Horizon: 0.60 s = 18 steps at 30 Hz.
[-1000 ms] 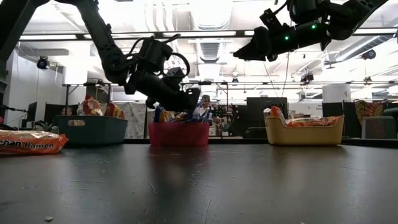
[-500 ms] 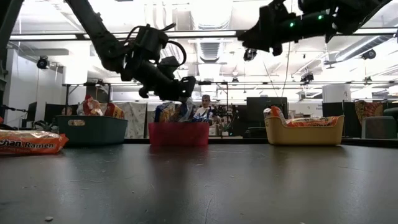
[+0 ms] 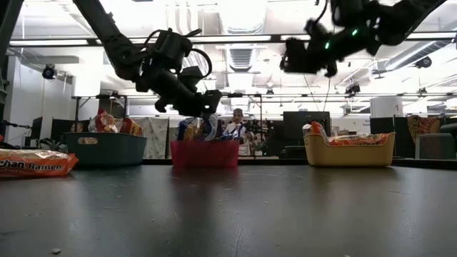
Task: Sort Maruchan noodles
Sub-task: Put the blue noodle pack into the pink bin
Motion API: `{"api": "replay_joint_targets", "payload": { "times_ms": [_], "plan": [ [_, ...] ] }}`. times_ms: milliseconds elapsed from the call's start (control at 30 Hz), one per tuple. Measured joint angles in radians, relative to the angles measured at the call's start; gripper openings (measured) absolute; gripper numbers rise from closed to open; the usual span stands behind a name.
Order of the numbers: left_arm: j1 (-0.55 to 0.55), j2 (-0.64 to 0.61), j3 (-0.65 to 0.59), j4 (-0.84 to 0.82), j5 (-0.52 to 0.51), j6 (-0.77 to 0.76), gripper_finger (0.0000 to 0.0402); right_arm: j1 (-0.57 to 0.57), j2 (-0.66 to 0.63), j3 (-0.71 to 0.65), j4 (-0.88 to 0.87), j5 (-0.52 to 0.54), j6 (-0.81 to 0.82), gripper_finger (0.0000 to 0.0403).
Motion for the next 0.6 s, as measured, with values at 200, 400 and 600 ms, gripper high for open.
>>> {"api": "replay_joint_targets", "payload": {
  "times_ms": [200, 400, 600],
  "plan": [
    [0.002, -0.029, 0.0, -0.045, -0.04, 0.0, 0.0, -0.03, 0.08, 0.006, 0.039, 0.049, -0.024, 0.0009],
    [0.006, -0.061, 0.0, -0.11, -0.077, -0.019, 0.0, -0.029, 0.066, 0.015, 0.045, 0.049, -0.024, 0.0009],
    [0.011, -0.061, -0.002, -0.155, -0.096, -0.042, 0.0, -0.029, 0.059, 0.015, 0.032, 0.049, -0.024, 0.0009]
  ]
}}
